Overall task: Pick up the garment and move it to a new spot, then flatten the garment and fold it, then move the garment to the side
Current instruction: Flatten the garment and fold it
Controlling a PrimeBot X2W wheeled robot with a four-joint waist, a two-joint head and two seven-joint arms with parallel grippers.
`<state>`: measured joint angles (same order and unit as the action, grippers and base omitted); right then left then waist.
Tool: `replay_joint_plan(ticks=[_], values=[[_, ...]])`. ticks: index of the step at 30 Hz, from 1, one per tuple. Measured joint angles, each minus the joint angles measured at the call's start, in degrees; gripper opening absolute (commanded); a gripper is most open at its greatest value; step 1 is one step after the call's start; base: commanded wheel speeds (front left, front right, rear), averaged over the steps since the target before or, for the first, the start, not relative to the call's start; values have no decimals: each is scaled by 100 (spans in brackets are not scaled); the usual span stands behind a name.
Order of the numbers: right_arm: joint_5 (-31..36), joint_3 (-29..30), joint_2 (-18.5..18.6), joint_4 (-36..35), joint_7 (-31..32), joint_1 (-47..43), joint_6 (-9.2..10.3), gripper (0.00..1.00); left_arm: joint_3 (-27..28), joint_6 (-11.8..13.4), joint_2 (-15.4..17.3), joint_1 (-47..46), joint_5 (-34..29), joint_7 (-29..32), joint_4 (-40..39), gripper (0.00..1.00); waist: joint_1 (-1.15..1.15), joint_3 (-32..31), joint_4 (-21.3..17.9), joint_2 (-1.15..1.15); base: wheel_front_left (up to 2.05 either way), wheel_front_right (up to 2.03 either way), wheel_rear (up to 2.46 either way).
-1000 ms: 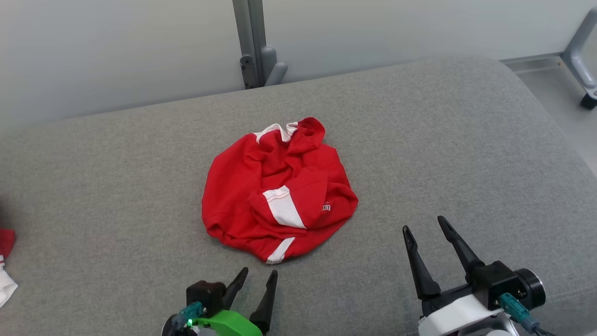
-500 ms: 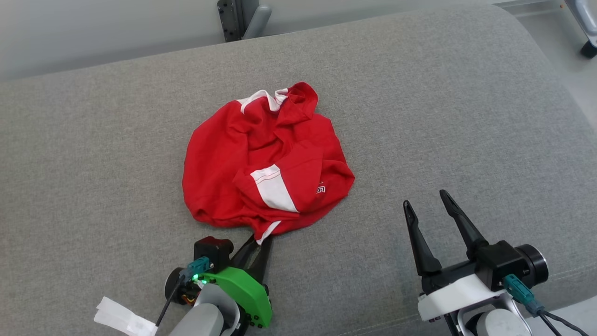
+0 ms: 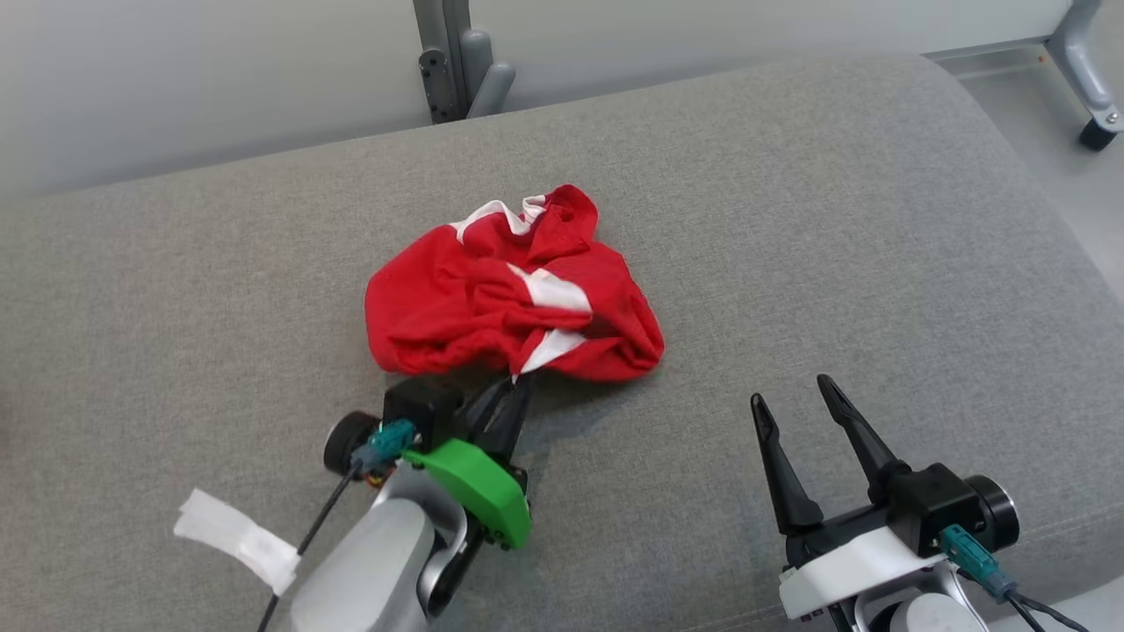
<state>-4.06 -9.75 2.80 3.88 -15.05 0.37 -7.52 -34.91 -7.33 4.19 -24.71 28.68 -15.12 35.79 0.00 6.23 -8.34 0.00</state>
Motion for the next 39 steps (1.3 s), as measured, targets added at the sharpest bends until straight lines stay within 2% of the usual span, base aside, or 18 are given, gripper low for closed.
replay_joint_plan(ticks=[6, 13, 16, 19, 24, 29, 35, 39], values=[[-143, -94, -1, 37, 0, -25, 0, 100, -587, -1, 316, -1195, 100, 223, -361, 0, 0, -186, -178, 0, 0, 0, 0], [-181, -90, -1, 91, 0, -116, 0, 100, -1010, -1, 257, -2621, 111, 235, -386, 0, 0, -295, -562, 0, 0, 0, 0], [-181, -10, 1, 70, 0, -151, 0, 100, -1247, -1, 208, -2904, 121, 181, -348, 0, 0, -327, -711, 0, 0, 0, 0], [-172, 90, 1, 33, 0, -202, 0, 100, -1645, -8, 270, -2758, 308, 246, -207, 0, 0, -352, -777, 0, 0, 0, 0], [-143, 272, 2, -56, 0, -281, 1, 100, -2347, -7, 792, -1965, 701, 623, -3, 0, 0, -334, -655, 0, 0, 0, 0], [-137, 377, 3, -81, 0, -339, 1, 100, -2817, -8, 1441, -1392, 1171, 1038, -308, 0, 0, -245, -367, 0, 0, 0, 0], [-135, 376, 1, -76, 0, -304, 0, 100, -2944, 16, 2466, -1199, 1419, 1561, -892, 0, 0, -153, 43, 0, 0, 0, 0], [-135, 342, 1, -62, 0, -216, 0, 100, -2848, 299, 2942, -1236, 1321, 1656, -1132, 0, 0, -108, 270, 0, 0, 0, 0]])
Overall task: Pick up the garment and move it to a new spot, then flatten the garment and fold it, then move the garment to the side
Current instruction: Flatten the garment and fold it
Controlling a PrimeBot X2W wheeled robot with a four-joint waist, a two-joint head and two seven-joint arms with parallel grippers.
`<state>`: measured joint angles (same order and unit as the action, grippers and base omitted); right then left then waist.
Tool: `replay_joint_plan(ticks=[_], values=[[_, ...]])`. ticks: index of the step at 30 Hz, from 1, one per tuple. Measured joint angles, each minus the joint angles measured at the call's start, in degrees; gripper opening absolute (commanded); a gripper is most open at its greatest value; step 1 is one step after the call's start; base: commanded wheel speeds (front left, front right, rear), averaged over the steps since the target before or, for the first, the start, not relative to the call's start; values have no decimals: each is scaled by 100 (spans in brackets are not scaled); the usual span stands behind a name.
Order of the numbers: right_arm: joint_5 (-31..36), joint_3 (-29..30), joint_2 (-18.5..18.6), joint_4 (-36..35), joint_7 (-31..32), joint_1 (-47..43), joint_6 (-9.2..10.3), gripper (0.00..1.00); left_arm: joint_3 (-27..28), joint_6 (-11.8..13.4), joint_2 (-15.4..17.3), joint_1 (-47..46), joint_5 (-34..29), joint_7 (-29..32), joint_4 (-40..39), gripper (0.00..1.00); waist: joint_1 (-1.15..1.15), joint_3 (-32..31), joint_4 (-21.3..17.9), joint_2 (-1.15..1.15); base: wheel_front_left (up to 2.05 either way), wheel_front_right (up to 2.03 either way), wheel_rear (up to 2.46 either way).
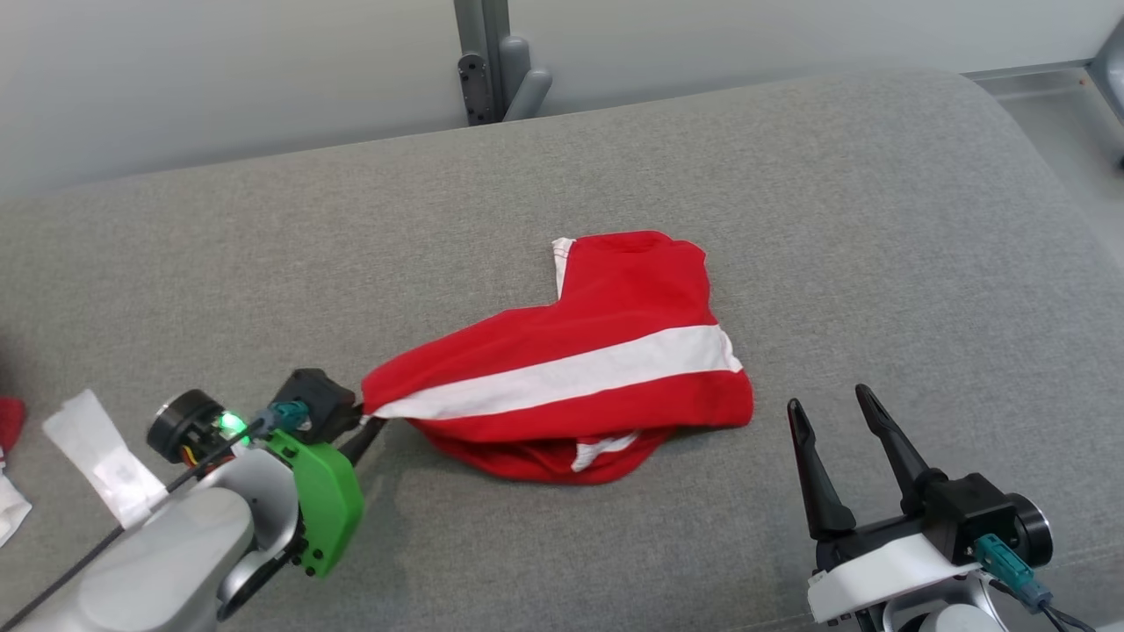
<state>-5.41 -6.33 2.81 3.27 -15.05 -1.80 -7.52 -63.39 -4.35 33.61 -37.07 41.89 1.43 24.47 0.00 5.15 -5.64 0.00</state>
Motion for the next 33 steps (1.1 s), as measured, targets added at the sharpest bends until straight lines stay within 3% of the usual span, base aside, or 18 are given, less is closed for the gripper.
replay_joint_plan(ticks=[6, 8, 9, 18, 23, 25, 29, 33], values=[[0, -27, -2, 9, 0, 66, 0, 100, 136, 319, 268, 21, 31, 1, -166, 0, 0, 88, 134, 0, 0, 0, 0], [0, -32, -1, 19, 0, 73, 1, 100, 189, 505, 265, 124, 25, -140, -197, 46, 0, 112, 139, 0, 0, 0, 0], [0, -34, 0, 27, 0, 73, 1, 100, 234, 610, 265, 207, 43, -236, -209, 100, 0, 116, 136, 0, 0, 0, 0], [-88, 63, 0, 51, 0, 60, 0, 100, 965, 1415, 115, 1311, 564, -1506, -568, 100, 0, 47, 276, 0, 0, 0, 0], [-366, 11, 2, 135, 0, 153, 1, 100, 1911, 1777, -247, 1984, 430, -1636, -1127, 100, 0, -17, 460, 0, 0, 0, 0], [-470, -30, 0, 258, 0, 256, 1, 100, 2421, 1802, -487, 2260, 30, -1641, -1522, 100, 0, -43, 547, 0, 0, 0, 0], [-817, -53, -2, 756, 0, 525, 1, 100, 3304, 1568, -1074, 2943, -805, -1647, -2251, 100, 0, -89, 730, 0, 0, 0, 0], [-1076, -135, -9, 1694, 0, 948, -1, 100, 3986, 1339, -1581, 3470, -1480, -1648, -2508, 100, 0, -126, 885, 0, 0, 0, 0]])
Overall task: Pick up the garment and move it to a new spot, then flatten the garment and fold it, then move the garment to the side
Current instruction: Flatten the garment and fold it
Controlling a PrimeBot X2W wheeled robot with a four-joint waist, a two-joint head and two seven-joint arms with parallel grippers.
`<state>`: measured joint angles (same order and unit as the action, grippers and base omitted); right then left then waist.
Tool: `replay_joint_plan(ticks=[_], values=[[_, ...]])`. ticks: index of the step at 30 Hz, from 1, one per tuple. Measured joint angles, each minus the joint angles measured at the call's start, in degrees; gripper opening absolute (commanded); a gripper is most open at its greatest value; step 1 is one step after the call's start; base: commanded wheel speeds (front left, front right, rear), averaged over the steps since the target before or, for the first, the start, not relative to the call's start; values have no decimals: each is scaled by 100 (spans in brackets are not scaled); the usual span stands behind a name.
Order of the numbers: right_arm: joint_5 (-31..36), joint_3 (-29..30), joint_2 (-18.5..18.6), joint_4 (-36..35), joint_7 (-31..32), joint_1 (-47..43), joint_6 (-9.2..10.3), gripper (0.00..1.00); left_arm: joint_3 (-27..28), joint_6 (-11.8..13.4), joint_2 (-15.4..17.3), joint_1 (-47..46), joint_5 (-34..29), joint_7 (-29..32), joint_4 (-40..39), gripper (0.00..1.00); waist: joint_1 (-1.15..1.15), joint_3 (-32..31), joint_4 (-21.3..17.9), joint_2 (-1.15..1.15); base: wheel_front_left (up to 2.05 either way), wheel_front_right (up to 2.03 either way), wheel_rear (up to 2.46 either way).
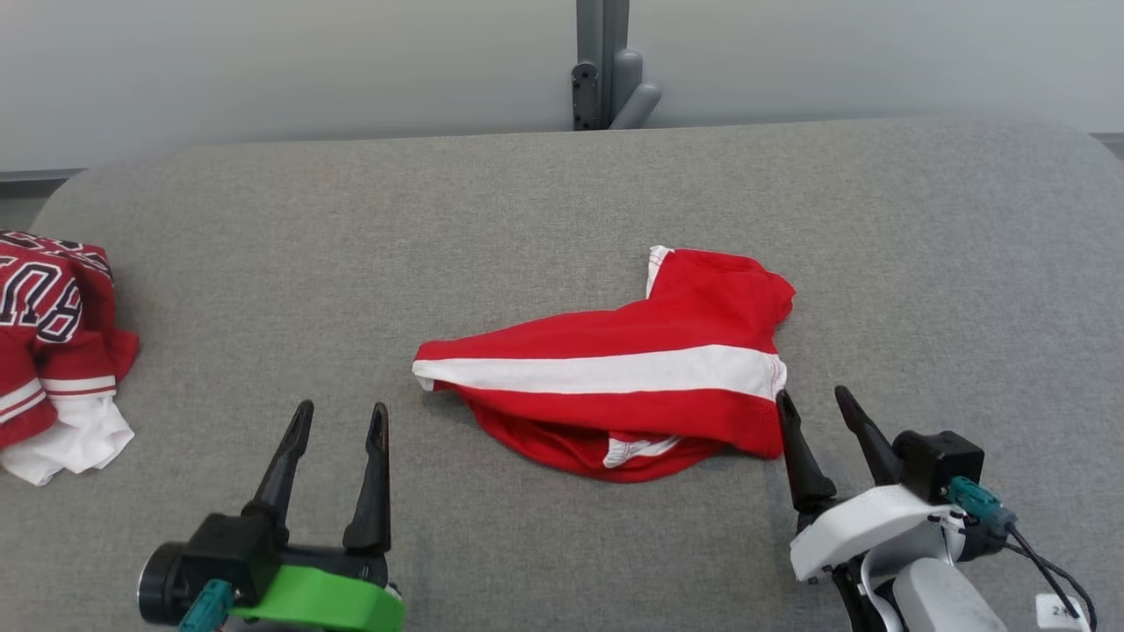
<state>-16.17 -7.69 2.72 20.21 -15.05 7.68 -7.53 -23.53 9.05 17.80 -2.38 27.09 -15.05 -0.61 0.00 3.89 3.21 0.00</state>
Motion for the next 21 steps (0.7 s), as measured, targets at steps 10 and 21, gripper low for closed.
replay_joint_plan(ticks=[10, 21], values=[[-624, -162, 245, 1692, 0, 942, 2, 100, 725, -723, -828, 626, -813, 0, 149, 100, 0, -7, 270, 0, 0, 0, 0], [-1361, -506, 377, 2562, 0, 1492, 3, 100, 1207, -1378, -1251, 654, -1373, 0, 358, 100, 0, 123, 476, 0, 0, 0, 0]])
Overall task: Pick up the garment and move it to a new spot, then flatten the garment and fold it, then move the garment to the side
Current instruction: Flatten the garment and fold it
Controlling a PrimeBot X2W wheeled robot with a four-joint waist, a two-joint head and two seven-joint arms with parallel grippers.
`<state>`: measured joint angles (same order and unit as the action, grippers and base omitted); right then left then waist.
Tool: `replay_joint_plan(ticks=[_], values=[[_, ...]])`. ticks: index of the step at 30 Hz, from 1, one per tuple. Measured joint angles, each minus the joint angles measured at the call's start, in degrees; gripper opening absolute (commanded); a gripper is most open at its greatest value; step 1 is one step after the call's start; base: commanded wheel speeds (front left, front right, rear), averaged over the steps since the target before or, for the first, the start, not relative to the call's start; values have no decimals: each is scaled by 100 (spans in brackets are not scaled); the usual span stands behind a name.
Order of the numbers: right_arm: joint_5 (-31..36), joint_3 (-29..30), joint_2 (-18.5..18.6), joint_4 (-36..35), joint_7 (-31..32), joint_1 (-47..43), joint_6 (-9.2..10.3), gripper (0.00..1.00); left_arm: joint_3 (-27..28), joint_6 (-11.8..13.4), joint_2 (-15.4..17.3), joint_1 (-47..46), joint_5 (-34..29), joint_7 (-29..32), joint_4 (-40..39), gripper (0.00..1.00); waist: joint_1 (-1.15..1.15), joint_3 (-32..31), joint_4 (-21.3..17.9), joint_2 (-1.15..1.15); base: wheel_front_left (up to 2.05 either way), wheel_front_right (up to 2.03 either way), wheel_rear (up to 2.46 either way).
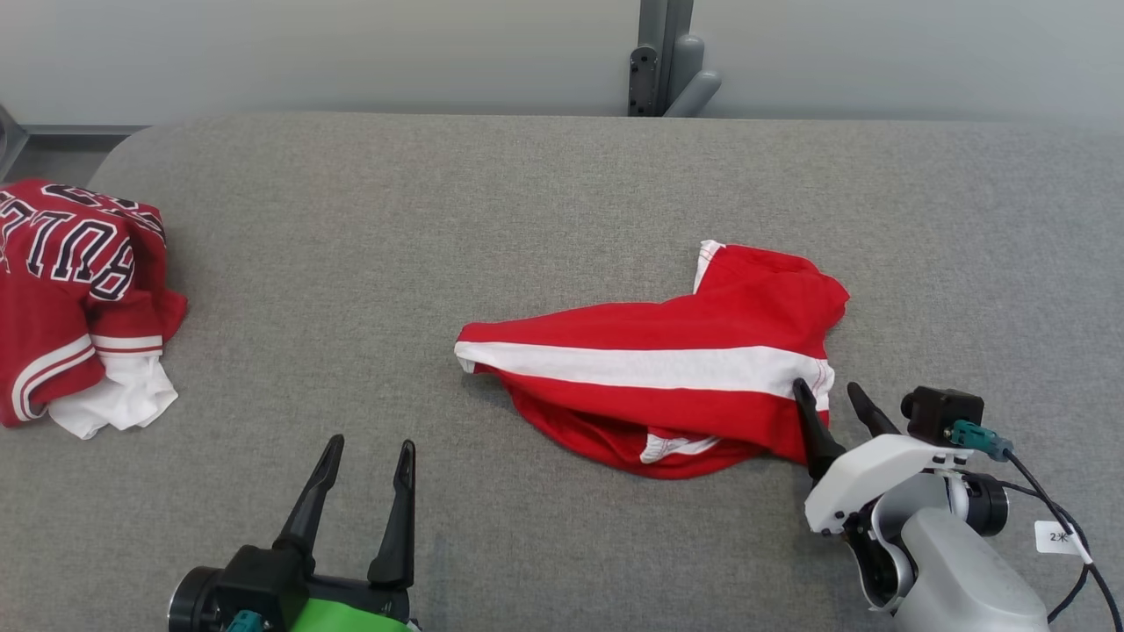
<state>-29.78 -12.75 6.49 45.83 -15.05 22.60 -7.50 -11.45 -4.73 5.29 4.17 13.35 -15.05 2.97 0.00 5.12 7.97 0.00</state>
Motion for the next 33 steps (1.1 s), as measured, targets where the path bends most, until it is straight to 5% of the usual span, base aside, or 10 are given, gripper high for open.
replay_joint_plan(ticks=[8, 9, 12, 13, 22, 33], values=[[-151, -83, 11, 244, 0, 215, 0, 100, 87, -165, -78, -11, -214, 0, 31, 100, 0, 97, 7, 0, 0, 0, 0], [-180, -105, -5, 266, 0, 243, 0, 84, 99, -182, -80, -14, -230, 0, 35, 100, 0, 113, 5, 0, 0, 0, 0], [-227, -208, -27, 347, 0, 328, 0, 6, 134, -208, -83, -26, -266, 0, 55, 100, 0, 153, -6, 0, 0, 0, 0], [-230, -245, -24, 365, 0, 360, 0, 0, 147, -209, -83, -36, -282, 1, 57, 100, 0, 166, -10, 0, 0, 0, 0], [155, -353, 146, 143, 0, 466, 0, 0, 234, -246, -112, -81, -300, 1, 83, 100, 0, 190, -88, 0, 0, 0, 0], [1429, 756, 586, -669, 0, -243, -1, 0, 213, -257, -202, -69, -196, 0, 252, 100, 0, 37, -290, 0, 0, 0, 0]])
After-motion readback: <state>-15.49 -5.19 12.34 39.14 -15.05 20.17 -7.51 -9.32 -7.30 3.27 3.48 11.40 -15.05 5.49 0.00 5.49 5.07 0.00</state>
